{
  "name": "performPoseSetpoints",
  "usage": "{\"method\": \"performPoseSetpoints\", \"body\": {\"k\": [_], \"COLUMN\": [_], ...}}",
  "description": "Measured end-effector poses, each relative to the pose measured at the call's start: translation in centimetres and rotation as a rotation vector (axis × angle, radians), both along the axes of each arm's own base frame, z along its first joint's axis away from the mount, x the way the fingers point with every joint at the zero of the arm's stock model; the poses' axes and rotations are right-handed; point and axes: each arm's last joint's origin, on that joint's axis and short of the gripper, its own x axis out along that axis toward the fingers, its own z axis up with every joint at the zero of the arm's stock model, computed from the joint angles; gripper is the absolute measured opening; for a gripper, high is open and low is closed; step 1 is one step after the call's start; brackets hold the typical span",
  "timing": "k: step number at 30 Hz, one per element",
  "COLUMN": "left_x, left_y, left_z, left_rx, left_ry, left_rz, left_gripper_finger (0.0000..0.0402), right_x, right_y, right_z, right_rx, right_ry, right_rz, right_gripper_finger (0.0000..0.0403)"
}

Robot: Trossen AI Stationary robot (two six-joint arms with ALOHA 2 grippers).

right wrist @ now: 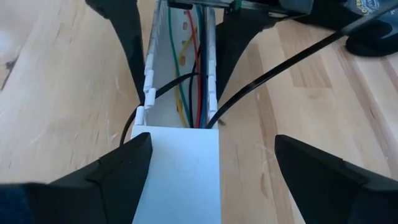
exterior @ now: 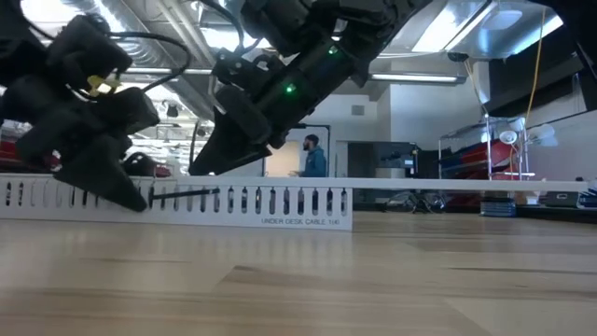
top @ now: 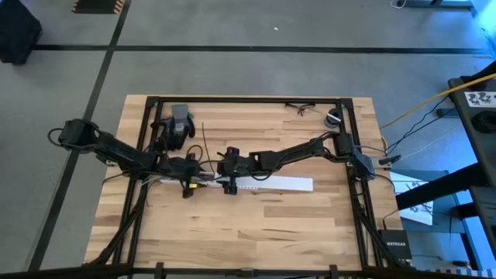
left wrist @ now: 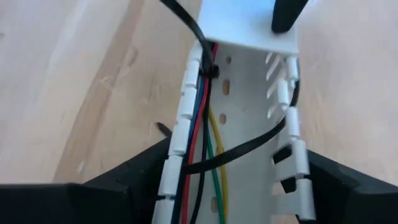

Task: Ziptie cables
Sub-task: Close the white cable duct with the lid

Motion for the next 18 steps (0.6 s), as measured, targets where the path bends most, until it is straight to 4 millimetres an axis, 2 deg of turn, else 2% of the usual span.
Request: {"method": "performPoseSetpoints", "body": {"k": [5,9,18], "left_x": [-0.9,-0.3,-0.5], "left_y": [0.1,0.3,0.0], "left_z": [-0.2,0.9,0.5], "left_rx": [-0.028,0.000,-0.004], "left_ry": [-0.120,-0.237,-0.199], "left_rz": [0.011,0.006,-0.026], "left_gripper_finger": [0.0265,0.0265,0.0248], "right_x": [0.1,0.2,0.2], "right_y": [0.0,0.0,0.0], "right_z": [0.0,0.1,0.1], "right_rx": [0.005,0.007,0.010], "right_ry": [-0.012,-0.031,-0.036], "right_rz": [-0.004,-0.003,-0.003], "right_gripper_finger": [0.0335,0.0335,0.0335]}}
